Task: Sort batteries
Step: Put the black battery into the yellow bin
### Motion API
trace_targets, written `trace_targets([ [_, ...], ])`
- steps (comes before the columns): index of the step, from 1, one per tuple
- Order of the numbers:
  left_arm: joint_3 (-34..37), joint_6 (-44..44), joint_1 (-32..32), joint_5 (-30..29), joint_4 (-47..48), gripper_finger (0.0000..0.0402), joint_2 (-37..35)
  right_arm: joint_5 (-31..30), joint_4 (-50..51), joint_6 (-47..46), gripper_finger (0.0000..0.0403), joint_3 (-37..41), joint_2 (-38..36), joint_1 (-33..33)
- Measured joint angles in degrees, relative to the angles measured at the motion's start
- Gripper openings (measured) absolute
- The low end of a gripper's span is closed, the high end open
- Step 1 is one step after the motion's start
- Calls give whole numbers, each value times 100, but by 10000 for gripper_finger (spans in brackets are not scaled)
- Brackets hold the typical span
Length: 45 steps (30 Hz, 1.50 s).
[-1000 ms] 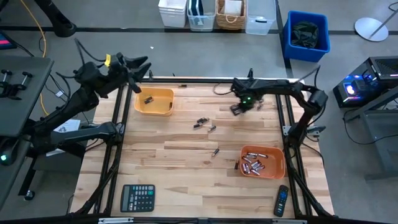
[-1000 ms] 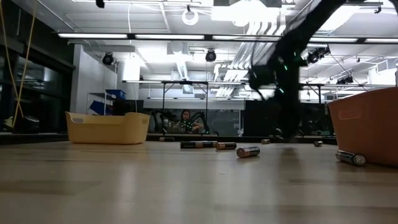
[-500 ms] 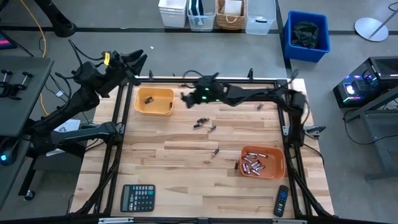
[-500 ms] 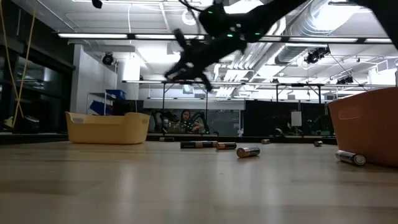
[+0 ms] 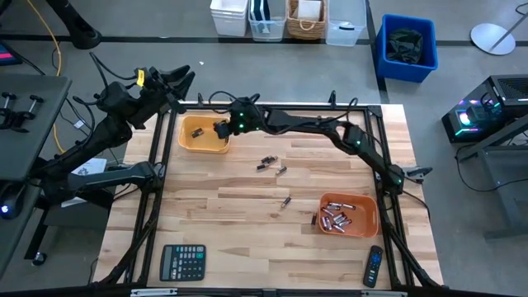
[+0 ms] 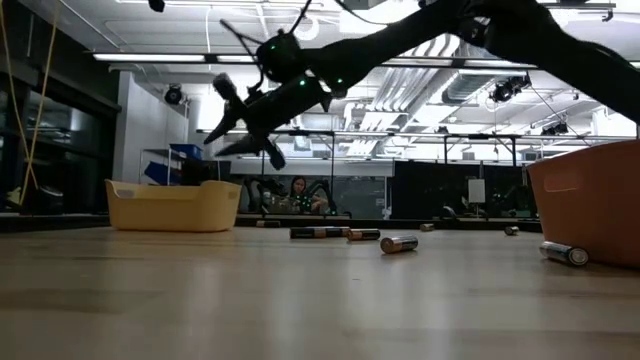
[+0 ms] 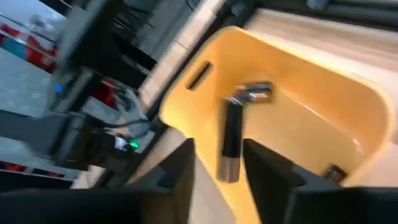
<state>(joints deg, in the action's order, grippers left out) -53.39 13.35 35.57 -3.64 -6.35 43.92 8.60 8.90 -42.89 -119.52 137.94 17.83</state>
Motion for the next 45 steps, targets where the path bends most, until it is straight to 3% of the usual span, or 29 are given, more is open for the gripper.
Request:
trace_targets([
  [6,2,-395,4,213,48,166,-6,-256,971,560,208,-700,32,217],
  [10,2,-443,46,42,193,166,-11,-601,2453,1064,214,-1198,-337,607],
  [13,-9,-162,209,-461,1039,165,222,-1219,3625,1803,211,-1286,-754,913],
  [15,-7,-114,359,-336,1716,164,680,-1432,4262,2132,208,-1284,-1091,1160],
  [19,-231,18,568,643,2338,164,1953,-1791,5152,2392,206,-1283,-1885,1612],
  [26,-1897,-601,678,932,3705,164,4739,-2009,5606,2339,206,-1286,-3120,1889],
  [33,-3961,-1096,634,901,4815,164,7083,-2110,5917,2235,206,-1286,-3621,1700],
  [39,-5342,-1368,640,364,5996,163,8131,-2122,5998,2514,206,-1283,-3616,1382],
  [45,-5601,-2029,634,143,6570,163,8520,-2470,6024,2983,206,-1281,-3604,1176],
])
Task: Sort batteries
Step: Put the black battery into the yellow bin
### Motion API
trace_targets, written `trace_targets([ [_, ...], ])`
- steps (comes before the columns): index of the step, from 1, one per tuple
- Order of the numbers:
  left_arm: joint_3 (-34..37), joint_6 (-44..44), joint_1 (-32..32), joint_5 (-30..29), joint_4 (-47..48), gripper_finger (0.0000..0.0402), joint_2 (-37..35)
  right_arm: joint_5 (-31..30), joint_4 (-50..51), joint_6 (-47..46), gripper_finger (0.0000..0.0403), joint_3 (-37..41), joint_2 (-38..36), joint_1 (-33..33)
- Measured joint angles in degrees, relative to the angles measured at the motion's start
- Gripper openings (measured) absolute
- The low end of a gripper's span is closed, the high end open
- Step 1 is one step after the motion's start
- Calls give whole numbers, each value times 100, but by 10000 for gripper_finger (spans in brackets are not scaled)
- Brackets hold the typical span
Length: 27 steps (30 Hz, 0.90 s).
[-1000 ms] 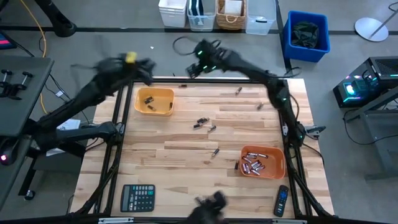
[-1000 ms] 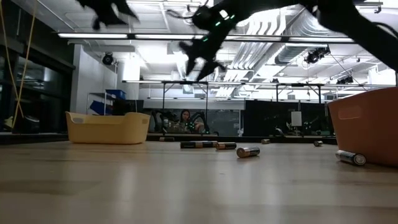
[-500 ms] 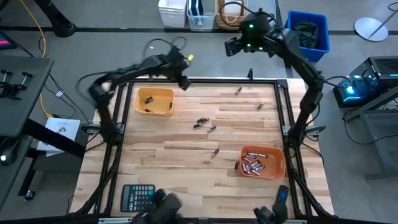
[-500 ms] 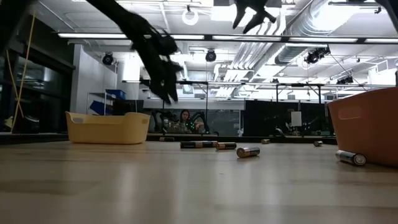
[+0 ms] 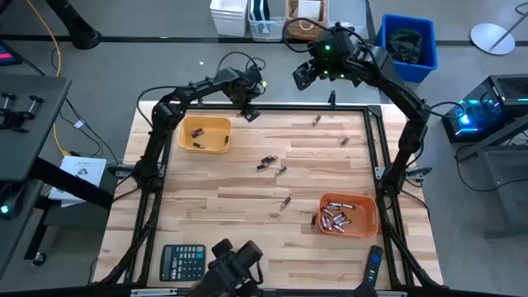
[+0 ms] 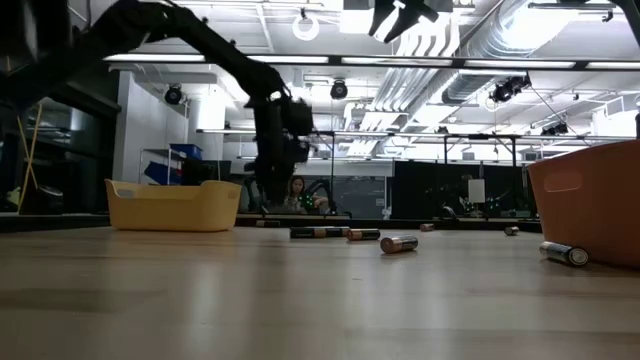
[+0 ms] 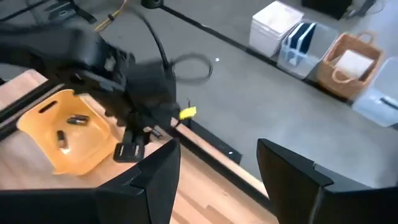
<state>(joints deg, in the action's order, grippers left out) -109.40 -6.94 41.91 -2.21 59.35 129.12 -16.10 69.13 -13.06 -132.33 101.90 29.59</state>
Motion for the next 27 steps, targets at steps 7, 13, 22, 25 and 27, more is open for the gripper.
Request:
trace_targets([
  [7,1,-406,44,-502,-91,163,263,2,-3,139,206,0,-8,-40],
  [13,18,-941,46,-541,-168,163,415,11,12,157,206,2,-10,-40],
  [22,-10,-1221,50,-88,47,162,701,20,12,179,206,2,-10,-40],
  [25,-11,-1185,35,-61,113,138,698,18,11,209,206,2,-10,-40],
  [27,-12,-1148,4,-25,245,91,680,18,10,301,206,2,-10,-40],
])
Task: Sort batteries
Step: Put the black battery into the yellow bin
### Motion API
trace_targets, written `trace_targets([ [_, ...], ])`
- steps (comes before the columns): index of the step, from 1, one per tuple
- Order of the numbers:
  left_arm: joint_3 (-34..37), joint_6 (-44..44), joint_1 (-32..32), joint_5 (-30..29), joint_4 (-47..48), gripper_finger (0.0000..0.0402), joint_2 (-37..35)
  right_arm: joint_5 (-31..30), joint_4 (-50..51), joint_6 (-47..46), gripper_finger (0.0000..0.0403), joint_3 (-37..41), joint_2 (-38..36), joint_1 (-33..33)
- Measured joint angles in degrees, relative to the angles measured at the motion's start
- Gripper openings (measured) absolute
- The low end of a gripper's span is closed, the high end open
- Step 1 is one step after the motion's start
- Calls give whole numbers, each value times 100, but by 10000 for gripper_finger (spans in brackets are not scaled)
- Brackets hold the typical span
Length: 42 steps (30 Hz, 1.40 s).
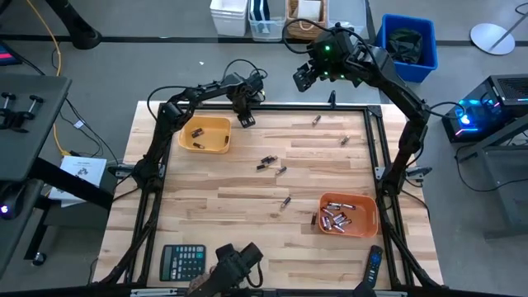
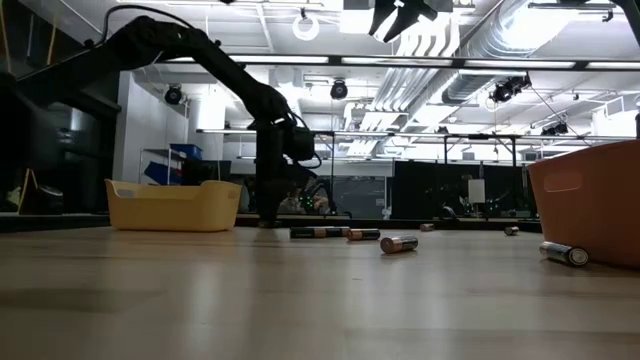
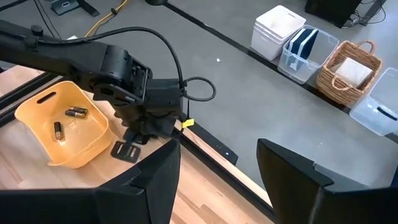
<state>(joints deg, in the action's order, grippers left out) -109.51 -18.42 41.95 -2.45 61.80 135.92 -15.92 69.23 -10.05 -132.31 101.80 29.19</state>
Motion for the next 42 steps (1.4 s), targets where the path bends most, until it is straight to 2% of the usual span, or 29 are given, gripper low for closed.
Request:
trace_targets([
  [2,2,213,-20,219,145,34,-26,0,-2,44,206,0,0,0],
  [3,22,398,-9,467,219,29,-68,2,0,101,206,0,0,0],
  [7,68,679,-118,866,280,29,-387,0,-9,266,206,0,0,28],
  [9,49,688,-209,968,212,29,-764,5,-25,336,206,0,0,76],
  [12,156,838,-311,1435,84,29,-1427,2,-21,454,206,0,0,171],
  [15,532,1137,-499,1829,-146,29,-2171,62,9,458,206,0,0,273],
  [19,1460,1630,-848,1969,-637,29,-3433,430,34,644,206,0,0,406],
  [24,3176,2661,-1266,1535,-1378,29,-5229,574,15,860,206,0,0,546],
  [26,3859,3082,-1438,966,-1456,29,-5969,646,11,900,206,0,0,612],
  [29,4745,3624,-1560,-214,-1256,29,-6799,878,-63,930,206,1,0,712],
  [31,5154,3945,-1553,-618,-1195,29,-7171,947,-122,969,206,2,0,767],
  [33,5385,4066,-1496,-715,-1132,46,-7353,987,-153,969,206,2,0,803],
  [36,5507,3870,-1448,-740,-1120,105,-7333,1019,-157,969,206,2,0,824],
  [39,5414,3627,-1449,-684,-1438,171,-7286,1020,-161,959,206,5,-51,824],
  [42,5164,3419,-1453,-656,-1678,219,-7189,1030,-234,791,206,7,-201,824],
])
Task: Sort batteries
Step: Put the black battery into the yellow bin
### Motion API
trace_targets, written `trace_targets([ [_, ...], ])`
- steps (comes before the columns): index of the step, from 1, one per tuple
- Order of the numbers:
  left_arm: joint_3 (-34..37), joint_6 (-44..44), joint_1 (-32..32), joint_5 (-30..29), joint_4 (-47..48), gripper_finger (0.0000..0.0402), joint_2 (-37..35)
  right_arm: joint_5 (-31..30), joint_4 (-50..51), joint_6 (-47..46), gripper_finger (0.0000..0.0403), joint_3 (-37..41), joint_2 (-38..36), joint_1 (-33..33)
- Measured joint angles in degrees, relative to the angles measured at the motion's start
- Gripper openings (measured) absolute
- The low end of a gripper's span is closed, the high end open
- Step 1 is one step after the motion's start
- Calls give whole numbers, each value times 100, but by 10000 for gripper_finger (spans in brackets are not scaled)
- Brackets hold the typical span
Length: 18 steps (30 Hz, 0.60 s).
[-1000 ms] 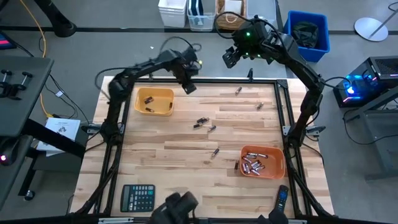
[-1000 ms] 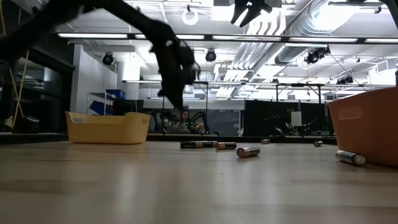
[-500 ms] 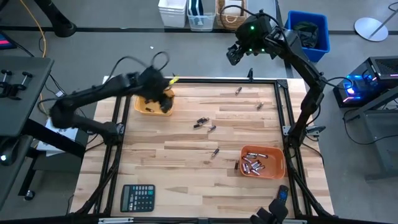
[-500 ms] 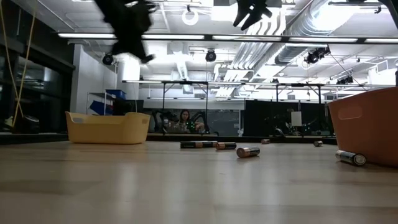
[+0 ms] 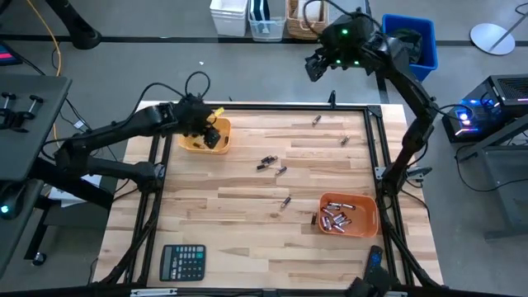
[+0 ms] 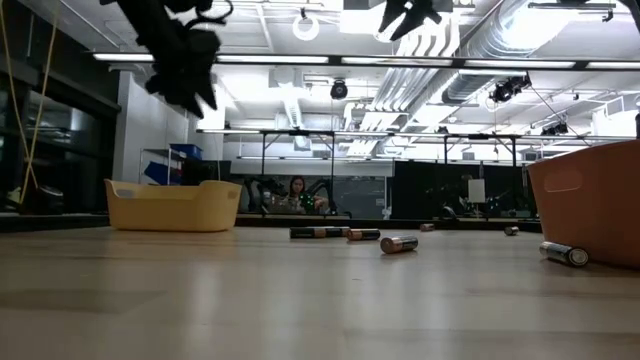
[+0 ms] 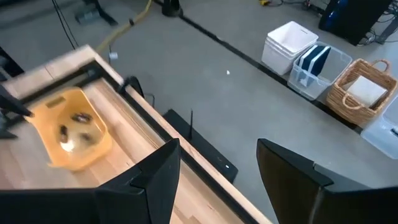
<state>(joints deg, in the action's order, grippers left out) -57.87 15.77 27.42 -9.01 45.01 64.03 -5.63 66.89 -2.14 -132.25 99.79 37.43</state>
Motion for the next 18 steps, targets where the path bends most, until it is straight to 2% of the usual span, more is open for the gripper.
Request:
trace_targets([
  [2,-172,-260,-1,70,-298,237,142,11,16,-105,206,0,-159,-2],
  [5,-422,-805,-129,593,-863,246,633,8,47,-326,206,0,-427,-83],
  [11,-1046,-1822,-672,1072,-1449,249,2300,11,206,-895,206,-2,-834,-323],
  [13,-1289,-1858,-837,1061,-1319,249,2874,-43,313,-1094,206,-2,-890,-413],
  [18,-1632,-1312,-1258,1078,-836,247,3834,-720,793,-1337,206,-2,-885,-663],
])
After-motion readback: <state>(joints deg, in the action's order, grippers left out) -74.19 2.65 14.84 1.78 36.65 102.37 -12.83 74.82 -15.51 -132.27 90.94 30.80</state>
